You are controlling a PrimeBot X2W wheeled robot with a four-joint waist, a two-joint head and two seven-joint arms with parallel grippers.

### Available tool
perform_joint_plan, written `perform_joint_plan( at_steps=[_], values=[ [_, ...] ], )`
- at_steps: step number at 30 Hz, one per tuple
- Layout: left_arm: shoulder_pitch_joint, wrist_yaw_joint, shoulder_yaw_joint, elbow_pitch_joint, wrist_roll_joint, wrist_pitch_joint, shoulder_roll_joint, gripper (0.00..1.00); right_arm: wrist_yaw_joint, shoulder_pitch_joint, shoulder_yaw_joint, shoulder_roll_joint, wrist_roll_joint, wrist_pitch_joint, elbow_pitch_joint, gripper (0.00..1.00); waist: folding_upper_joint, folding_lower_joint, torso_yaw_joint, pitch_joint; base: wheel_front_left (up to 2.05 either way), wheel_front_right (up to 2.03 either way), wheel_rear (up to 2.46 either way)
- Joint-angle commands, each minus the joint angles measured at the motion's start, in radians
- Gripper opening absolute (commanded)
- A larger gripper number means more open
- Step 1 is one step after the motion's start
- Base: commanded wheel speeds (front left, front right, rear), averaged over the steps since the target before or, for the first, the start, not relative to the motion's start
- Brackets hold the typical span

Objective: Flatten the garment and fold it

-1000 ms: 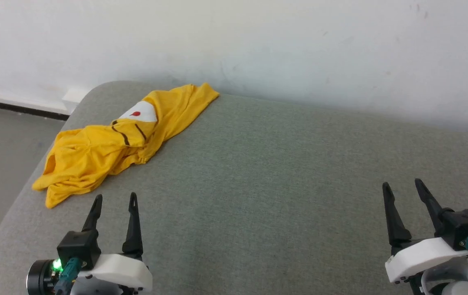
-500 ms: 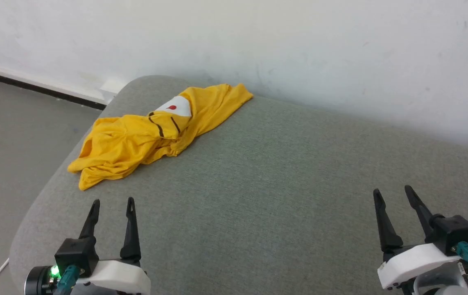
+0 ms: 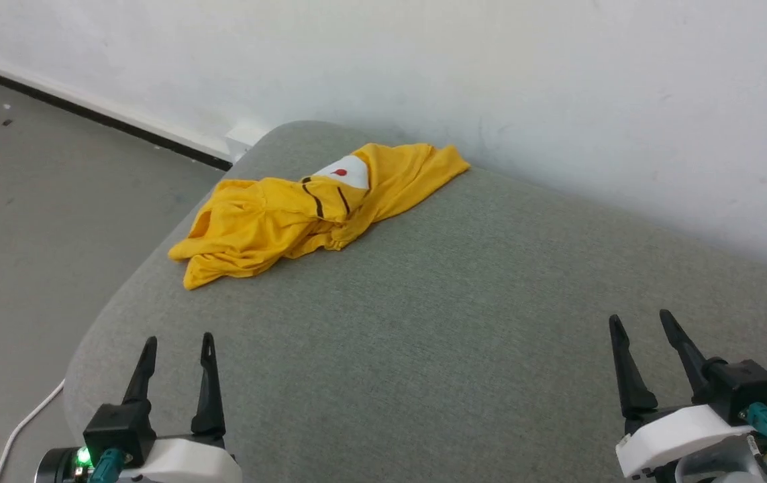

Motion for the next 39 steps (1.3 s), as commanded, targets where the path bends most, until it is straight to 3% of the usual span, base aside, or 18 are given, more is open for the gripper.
perform_joint_plan(
  at_steps=[1,39],
  values=[
    [0.015,-0.005,0.007,0.002,-0.005,-0.010,-0.003,1.00,-0.001,0.011,-0.001,0.002,0.009,-0.009,0.007,1.00,0.0000,0.0000,0.022,-0.005,0.00,0.00,0.00],
    [0.056,0.007,0.026,0.015,-0.043,-0.087,-0.005,1.00,-0.002,0.006,-0.004,0.003,0.039,-0.086,0.066,1.00,0.0000,0.0000,0.200,-0.011,0.00,0.00,0.00]
  ],
)
